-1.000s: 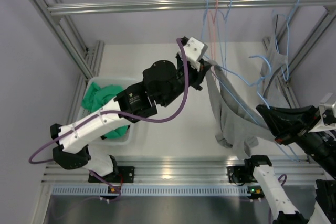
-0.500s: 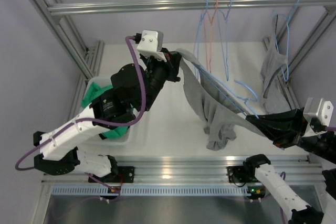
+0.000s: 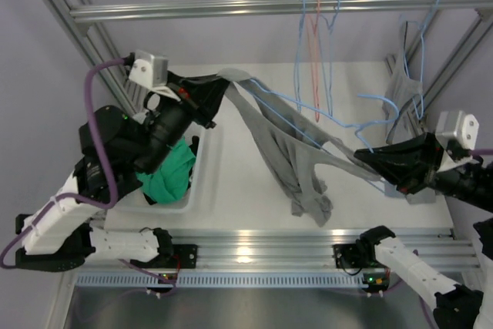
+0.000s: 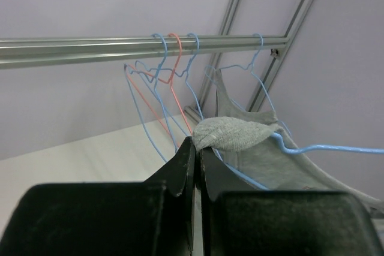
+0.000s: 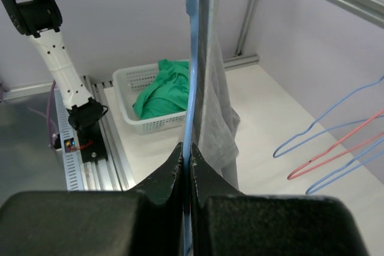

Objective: Remove the tank top from the hanger

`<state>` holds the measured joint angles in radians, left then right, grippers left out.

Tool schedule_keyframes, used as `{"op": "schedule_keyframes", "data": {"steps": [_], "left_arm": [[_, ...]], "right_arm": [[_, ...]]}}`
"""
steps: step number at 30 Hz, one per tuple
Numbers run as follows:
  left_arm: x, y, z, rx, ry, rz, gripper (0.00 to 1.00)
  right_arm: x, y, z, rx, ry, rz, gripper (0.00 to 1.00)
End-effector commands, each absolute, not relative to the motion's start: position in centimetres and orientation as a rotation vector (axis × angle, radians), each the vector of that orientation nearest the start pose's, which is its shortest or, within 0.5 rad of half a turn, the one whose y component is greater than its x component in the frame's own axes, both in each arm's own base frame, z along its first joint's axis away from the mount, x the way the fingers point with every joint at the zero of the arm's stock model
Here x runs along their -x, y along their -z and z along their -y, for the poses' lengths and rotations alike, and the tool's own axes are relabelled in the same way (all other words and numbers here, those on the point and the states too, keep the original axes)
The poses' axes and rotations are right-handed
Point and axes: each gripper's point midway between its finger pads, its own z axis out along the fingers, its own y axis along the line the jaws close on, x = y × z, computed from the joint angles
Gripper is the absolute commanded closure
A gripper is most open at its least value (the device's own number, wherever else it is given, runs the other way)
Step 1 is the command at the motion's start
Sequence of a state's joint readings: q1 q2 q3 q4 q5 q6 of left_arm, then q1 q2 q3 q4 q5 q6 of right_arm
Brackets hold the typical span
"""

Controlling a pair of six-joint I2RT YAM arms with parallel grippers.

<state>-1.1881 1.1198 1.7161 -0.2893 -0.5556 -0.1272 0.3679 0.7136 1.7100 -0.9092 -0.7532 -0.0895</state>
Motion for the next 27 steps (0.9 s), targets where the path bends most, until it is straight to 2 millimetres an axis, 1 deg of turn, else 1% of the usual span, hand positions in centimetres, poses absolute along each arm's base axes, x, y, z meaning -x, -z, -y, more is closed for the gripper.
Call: {"op": "schedule_keyframes", "data": {"steps": [1,2,4,6,7,8,9,10,12,14,15,17,18,19,21,22,26,27], "left_arm": [[-18.1,-58.6,22.1,-0.200,0.811,-1.247,1.00],[-18.1,-58.5,21.6,-0.195,0.804,-1.246,1.00],[-18.3,-58.0,21.7,-0.205,0.779,-1.254,0.93],[-18.5,-57.5,22.3,-0.231,0.763,-1.262,0.91],[-18.5,-57.2,22.8,-0.248,0.762,-1.265,0.89],[-18.5,-56.9,23.5,-0.275,0.765,-1.267,0.89],[-18.5,-56.6,23.9,-0.284,0.768,-1.272,0.89],[-18.6,-56.3,24.3,-0.297,0.767,-1.278,0.92],[-18.7,-55.4,25.7,-0.332,0.778,-1.294,0.92],[-18.8,-54.5,27.2,-0.368,0.787,-1.312,0.87],[-18.6,-54.3,27.9,-0.391,0.805,-1.313,0.88],[-19.0,-53.4,28.9,-0.397,0.798,-1.339,1.00],[-19.4,-53.1,28.8,-0.378,0.782,-1.351,1.00],[-20.3,-52.8,28.0,-0.318,0.732,-1.373,1.00],[-21.3,-52.5,26.9,-0.241,0.679,-1.396,1.00],[-21.8,-52.5,25.9,-0.184,0.641,-1.408,1.00],[-22.2,-53.0,23.2,-0.081,0.587,-1.407,1.00],[-22.3,-52.9,22.9,-0.073,0.576,-1.409,1.00]], "right_arm": [[-8.3,-49.5,-16.5,0.946,-0.847,-1.319,1.00],[-8.3,-49.3,-16.8,0.965,-0.866,-1.320,1.00],[-8.3,-49.0,-17.2,0.996,-0.892,-1.319,1.00],[-8.4,-49.2,-17.1,0.984,-0.886,-1.318,1.00],[-8.3,-49.4,-17.1,0.982,-0.884,-1.313,1.00],[-8.0,-49.7,-17.0,0.982,-0.886,-1.304,1.00],[-7.9,-49.8,-17.0,0.980,-0.887,-1.301,1.00],[-8.0,-50.0,-16.9,0.970,-0.877,-1.299,1.00],[-8.0,-50.3,-16.6,0.949,-0.861,-1.297,1.00],[-7.9,-50.7,-16.6,0.931,-0.871,-1.288,1.00],[-7.9,-50.9,-16.6,0.928,-0.873,-1.283,1.00],[-7.9,-50.9,-16.5,0.926,-0.866,-1.276,1.00],[-8.4,-50.9,-16.3,0.903,-0.841,-1.287,1.00],[-8.7,-50.8,-16.1,0.892,-0.824,-1.295,1.00],[-9.5,-50.1,-15.4,0.839,-0.768,-1.327,1.00],[-9.8,-49.8,-15.2,0.830,-0.755,-1.339,1.00],[-11.3,-47.5,-14.4,0.797,-0.681,-1.423,1.00],[-11.6,-47.0,-14.2,0.786,-0.666,-1.443,1.00]]}}
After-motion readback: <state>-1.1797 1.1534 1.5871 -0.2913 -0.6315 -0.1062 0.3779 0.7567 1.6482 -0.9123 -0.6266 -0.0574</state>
